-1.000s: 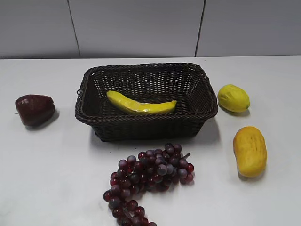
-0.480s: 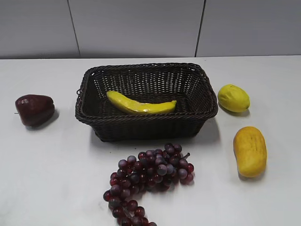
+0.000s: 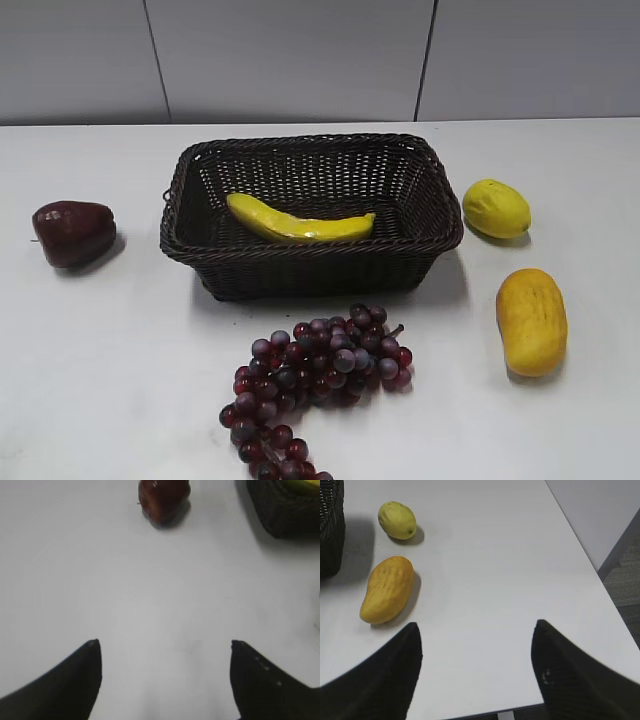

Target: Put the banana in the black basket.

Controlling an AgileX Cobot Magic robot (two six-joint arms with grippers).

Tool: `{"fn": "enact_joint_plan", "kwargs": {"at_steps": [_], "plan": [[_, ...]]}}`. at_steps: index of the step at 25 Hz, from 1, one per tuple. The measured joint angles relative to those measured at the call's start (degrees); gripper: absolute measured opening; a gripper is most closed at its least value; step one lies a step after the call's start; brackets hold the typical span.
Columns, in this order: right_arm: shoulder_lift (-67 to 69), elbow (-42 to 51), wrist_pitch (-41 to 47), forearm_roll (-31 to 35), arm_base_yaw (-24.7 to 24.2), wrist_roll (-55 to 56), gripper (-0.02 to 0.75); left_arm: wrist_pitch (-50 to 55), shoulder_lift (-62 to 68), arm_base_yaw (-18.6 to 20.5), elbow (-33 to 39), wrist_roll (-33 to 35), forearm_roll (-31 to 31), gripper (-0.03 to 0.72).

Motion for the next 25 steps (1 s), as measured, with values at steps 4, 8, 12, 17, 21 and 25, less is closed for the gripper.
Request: {"fn": "enact_joint_plan", "kwargs": {"at_steps": [4,8,12,17,21,25], "plan": [[0.00,0.00,0.00,0.00,0.00,0.05,0.551,0.00,-7.03,2.03,0.00,0.00,0.00,0.585],[0.00,0.00,0.00,0.00,0.00,0.05,0.551,0.01,-12.38,3.77,0.06,0.00,0.00,0.562],[0.00,0.00,0.00,0.00,0.00,0.05,0.551,0.07,-15.79,5.04,0.06,0.00,0.00,0.542],[0.00,0.00,0.01,-0.05,0.00,0.05,0.551,0.06,-16.11,5.65,0.06,0.00,0.00,0.540],[0.00,0.00,0.01,0.00,0.00,0.05,0.551,0.06,-16.11,5.67,0.06,0.00,0.00,0.533],[0.00,0.00,0.01,0.00,0.00,0.05,0.551,0.06,-16.11,7.67,0.06,0.00,0.01,0.516]]}}
